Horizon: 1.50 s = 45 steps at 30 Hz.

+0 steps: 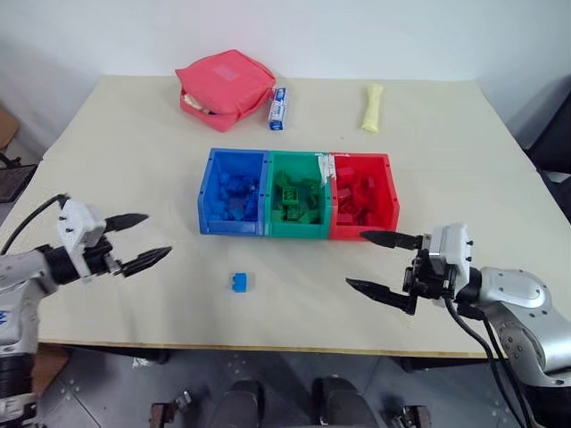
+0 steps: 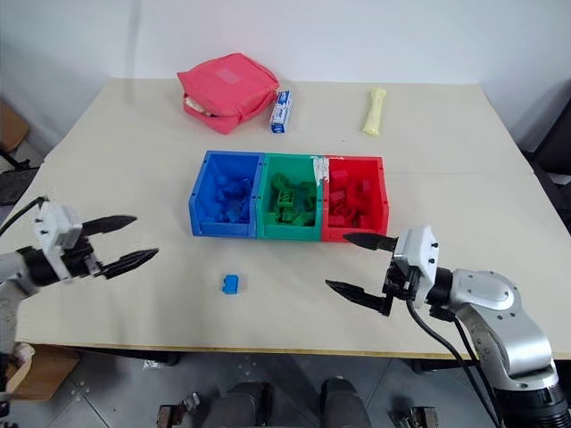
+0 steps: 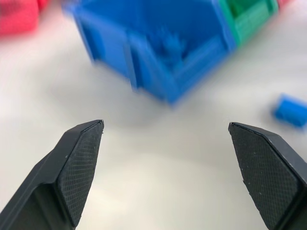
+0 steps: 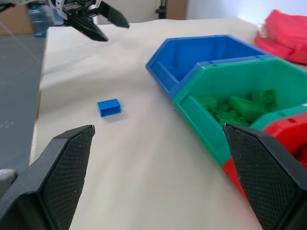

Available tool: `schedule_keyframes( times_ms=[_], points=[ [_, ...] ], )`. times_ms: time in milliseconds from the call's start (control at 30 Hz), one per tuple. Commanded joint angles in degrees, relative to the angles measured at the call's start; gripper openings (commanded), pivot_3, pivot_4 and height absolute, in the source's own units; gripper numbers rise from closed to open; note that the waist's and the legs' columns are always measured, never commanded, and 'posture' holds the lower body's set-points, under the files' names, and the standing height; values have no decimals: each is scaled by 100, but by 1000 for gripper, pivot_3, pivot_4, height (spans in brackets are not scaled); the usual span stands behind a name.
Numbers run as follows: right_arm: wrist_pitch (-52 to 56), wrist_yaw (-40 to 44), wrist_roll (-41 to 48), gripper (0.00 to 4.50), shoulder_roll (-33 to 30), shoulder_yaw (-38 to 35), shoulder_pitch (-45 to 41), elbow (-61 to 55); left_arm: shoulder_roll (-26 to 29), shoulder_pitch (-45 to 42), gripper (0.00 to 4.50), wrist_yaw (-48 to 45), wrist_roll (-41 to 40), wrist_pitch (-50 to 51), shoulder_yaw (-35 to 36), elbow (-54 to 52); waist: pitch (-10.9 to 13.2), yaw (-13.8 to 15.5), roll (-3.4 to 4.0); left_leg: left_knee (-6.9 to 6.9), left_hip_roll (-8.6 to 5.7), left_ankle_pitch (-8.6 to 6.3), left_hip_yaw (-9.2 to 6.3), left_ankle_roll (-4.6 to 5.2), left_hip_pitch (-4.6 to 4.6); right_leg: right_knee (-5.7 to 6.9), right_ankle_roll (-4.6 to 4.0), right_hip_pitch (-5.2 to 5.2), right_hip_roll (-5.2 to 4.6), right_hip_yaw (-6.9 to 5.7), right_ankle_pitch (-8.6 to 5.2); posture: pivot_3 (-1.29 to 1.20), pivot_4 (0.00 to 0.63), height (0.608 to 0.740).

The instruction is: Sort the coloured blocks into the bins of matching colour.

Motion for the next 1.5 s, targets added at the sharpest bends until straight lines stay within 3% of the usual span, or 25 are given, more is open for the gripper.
schedule_keyframes(
  times_ms=[33, 267, 433, 567, 667, 900, 1000, 1167, 1333, 1500],
  points=[
    [-105, 89, 39, 4500, -56, -126, -18, -40, 4, 90, 4407, -208, -121, -25, -229, -617, 0, 8, 0, 1, -1, -1, 0, 2, -1, -3, 0, 2, -1, 0, 0, 0, 150, 740],
    [-172, 291, -26, 4500, -307, -239, 294, -134, -195, 50, 4407, -261, 401, 167, -1705, -1364, 0, -33, 1, -8, -1, -3, 0, 2, -1, -6, 0, 0, 1, 2, 0, 0, 150, 740],
    [-76, 366, -1, 4500, -440, -279, 618, -427, -722, -807, 4407, 91, 1226, -177, -2591, -476, 0, -14, 1, -2, -2, -9, 1, 17, 1, 7, 0, -1, 6, -1, 0, 0, 150, 740],
    [-163, 511, -79, 4500, -523, -167, 931, -618, -684, -1007, 4246, -232, 1372, -138, -2935, -335, -1, -13, 0, 5, -3, -10, 1, 19, 1, 12, 1, 0, 6, -1, 0, 0, 150, 740],
    [-215, 524, -96, 4500, -507, -201, 1082, -665, -561, -1026, 3576, -342, 1420, -151, -2962, -246, -2, -26, 2, 5, -3, -10, 1, 19, 2, 12, 1, 0, 6, -1, 0, 0, 150, 740],
    [-347, 504, -130, 4500, -454, -241, 1204, -641, -702, -1168, 1456, -450, 1188, -311, -2848, -73, -3, -20, 3, 6, -3, -9, 2, 18, 4, 12, 1, 2, 6, 1, 0, 0, 150, 740],
    [-376, 377, -38, 4500, -347, -334, 1271, -705, -950, -1141, 1444, -475, 684, -330, -2513, -257, -3, -17, 3, 8, -3, -9, 2, 17, 3, 13, 1, 1, 5, 0, 0, 0, 150, 740],
    [50, -569, 621, 4500, 73, -883, 1162, -967, -1320, -1534, 1444, 457, -148, 571, -1577, -745, 0, -12, -2, 19, -1, -7, 0, 13, -3, 19, 1, 0, 5, -1, 1, 0, 150, 740],
    [80, -1348, 508, 4500, 372, -1148, 828, -912, -1705, -2570, 1444, 1994, 231, 980, -1336, -516, -1, 12, -2, 27, -8, 1, -3, 0, -1, 25, 4, 2, 5, -3, 2, 0, 150, 740],
    [111, -1446, 466, 4500, 334, -1099, 572, -789, -1945, -3121, 1444, 2487, 674, 1180, -1702, -61, -1, 10, -3, 26, -11, 0, 0, 1, -2, 26, 8, -1, 9, -3, 4, 0, 150, 740]
  ],
)
